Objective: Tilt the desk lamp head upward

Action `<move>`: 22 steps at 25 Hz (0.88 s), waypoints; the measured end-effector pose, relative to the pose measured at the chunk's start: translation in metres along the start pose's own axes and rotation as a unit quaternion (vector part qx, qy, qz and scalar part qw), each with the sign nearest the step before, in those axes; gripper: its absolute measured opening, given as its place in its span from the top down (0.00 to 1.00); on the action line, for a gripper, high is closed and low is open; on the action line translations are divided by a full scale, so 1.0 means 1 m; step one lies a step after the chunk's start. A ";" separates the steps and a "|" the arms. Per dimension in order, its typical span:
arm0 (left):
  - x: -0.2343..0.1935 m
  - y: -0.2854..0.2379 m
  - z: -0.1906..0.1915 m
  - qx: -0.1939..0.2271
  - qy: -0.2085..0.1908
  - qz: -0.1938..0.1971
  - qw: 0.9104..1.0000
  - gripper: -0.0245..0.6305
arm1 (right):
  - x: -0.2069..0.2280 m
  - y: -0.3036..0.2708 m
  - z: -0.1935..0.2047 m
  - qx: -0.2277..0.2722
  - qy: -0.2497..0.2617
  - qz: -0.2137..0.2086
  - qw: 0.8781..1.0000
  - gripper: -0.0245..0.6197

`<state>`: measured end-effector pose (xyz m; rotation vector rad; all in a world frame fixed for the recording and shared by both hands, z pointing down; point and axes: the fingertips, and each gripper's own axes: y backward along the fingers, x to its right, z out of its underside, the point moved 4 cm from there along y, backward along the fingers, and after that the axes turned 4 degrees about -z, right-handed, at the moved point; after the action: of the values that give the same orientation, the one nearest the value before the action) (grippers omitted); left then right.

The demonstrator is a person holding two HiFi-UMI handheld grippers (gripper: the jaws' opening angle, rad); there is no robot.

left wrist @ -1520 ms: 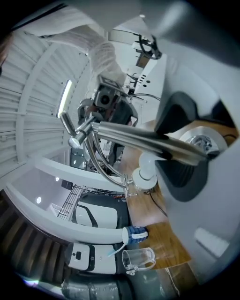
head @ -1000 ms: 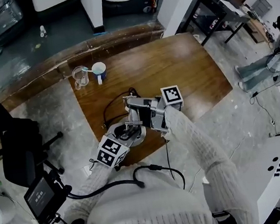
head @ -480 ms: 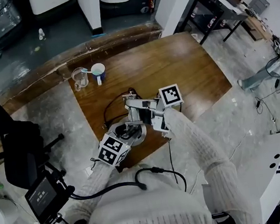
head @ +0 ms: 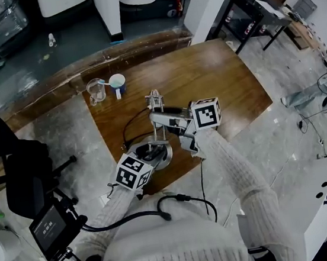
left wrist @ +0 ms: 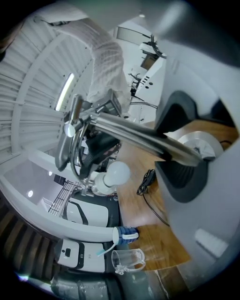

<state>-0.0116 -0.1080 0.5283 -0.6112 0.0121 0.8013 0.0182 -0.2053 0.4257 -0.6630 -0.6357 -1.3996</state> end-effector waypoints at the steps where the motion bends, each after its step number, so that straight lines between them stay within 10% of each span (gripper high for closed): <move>1: -0.001 0.000 0.001 -0.001 0.004 0.000 1.000 0.67 | -0.006 0.000 -0.003 -0.007 0.043 0.003 0.999 0.72; 6: -0.003 0.000 0.003 -0.002 0.019 -0.003 1.000 0.66 | -0.035 -0.001 -0.011 -0.009 0.210 0.011 0.978 0.71; 12: -0.005 -0.002 0.003 -0.003 0.032 -0.011 0.999 0.65 | -0.067 0.000 -0.010 -0.007 0.382 0.015 0.924 0.70; 22: -0.009 -0.002 0.007 -0.004 0.041 -0.020 0.999 0.65 | -0.096 0.002 0.013 -0.051 0.587 0.054 0.806 0.69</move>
<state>-0.0178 -0.1113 0.5374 -0.6488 0.0710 0.7381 0.0132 -0.1316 0.3630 0.1726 0.4708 -1.4369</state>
